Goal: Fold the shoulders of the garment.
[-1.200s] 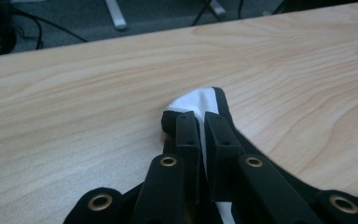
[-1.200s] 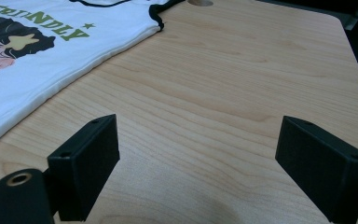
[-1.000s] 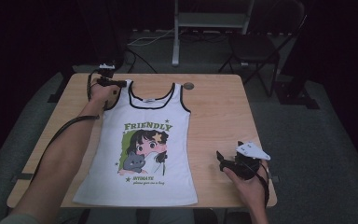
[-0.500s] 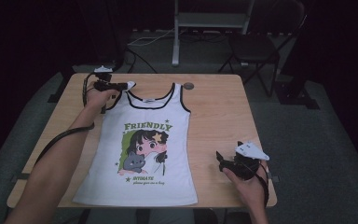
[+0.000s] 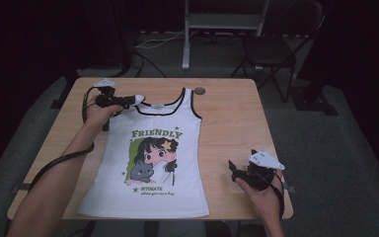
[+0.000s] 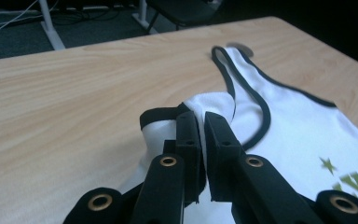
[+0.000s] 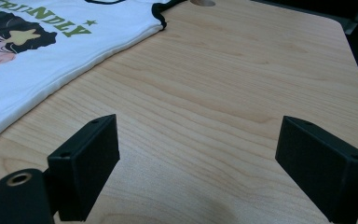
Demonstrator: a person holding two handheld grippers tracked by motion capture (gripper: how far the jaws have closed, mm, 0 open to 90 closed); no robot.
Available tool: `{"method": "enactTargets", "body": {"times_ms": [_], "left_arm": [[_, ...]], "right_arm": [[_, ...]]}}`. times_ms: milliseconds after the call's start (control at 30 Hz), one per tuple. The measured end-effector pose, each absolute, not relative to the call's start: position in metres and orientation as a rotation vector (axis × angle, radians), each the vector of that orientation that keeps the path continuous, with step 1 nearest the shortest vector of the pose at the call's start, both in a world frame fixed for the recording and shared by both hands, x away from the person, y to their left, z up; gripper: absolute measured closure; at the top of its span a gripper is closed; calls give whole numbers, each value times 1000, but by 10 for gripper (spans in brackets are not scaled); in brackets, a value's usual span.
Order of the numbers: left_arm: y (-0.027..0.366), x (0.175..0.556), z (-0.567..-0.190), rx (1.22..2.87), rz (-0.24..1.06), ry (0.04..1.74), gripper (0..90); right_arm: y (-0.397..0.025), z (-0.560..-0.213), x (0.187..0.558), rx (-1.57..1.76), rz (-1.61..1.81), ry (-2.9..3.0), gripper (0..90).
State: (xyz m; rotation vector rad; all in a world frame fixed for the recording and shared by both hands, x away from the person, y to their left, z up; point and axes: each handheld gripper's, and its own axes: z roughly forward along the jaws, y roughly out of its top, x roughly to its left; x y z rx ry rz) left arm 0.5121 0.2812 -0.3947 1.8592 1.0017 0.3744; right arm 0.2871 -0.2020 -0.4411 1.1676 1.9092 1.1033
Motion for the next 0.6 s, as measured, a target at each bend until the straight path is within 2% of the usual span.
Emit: {"method": "enactTargets", "body": {"times_ms": [600], "left_arm": [[279,467,-412,1944,354,932,846]], "right_arm": [[-200,-441,287,1161,1084,1917,128]]}}
